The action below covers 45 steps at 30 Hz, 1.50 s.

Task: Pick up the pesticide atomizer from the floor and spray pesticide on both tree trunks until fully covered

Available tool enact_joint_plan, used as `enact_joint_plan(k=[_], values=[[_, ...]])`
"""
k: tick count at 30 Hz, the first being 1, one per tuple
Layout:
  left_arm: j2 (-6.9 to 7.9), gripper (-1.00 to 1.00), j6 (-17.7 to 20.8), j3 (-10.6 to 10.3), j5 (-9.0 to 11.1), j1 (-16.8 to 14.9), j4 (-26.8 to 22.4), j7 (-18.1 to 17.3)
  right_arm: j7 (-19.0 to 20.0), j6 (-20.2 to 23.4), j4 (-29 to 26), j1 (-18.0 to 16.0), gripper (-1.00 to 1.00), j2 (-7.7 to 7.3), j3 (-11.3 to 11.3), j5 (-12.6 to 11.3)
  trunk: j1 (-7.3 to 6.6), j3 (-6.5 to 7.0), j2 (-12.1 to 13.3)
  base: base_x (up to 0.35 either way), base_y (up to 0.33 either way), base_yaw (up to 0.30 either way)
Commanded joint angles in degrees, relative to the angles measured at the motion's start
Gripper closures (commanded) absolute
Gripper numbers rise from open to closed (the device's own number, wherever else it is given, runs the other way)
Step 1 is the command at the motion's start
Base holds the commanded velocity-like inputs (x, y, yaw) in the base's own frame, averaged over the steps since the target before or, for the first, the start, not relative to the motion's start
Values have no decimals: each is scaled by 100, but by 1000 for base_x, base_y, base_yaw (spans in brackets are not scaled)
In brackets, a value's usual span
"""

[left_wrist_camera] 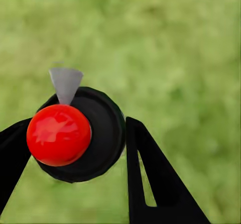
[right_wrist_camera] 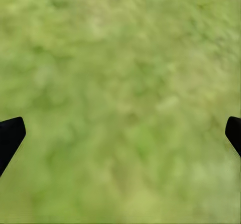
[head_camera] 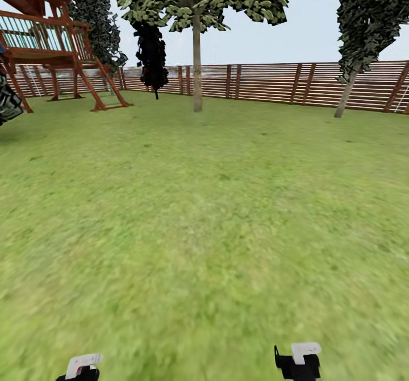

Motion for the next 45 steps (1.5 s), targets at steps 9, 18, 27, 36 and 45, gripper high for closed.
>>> enact_joint_plan(k=[9,18,27,36,45], values=[[1,100,-7,41,54,-3,3,-60,-32,-17,10,-4,-100,0,-28,61,3,-5,-2,340,0,0],[9,100,-7,41,54,-3,5,-60,-32,-17,9,-4,-100,0,-28,61,3,-5,-2,340,0,0],[9,100,-7,41,55,-3,5,-60,-32,-17,12,-4,-100,0,-28,61,3,-5,-2,340,0,0],[9,100,-7,41,55,-3,3,-60,-32,-17,13,-4,-100,0,-28,61,3,-5,-2,340,0,0],[9,100,-7,41,55,-2,4,-60,-32,-17,12,-4,-100,0,-28,61,3,-5,-2,340,0,31]])
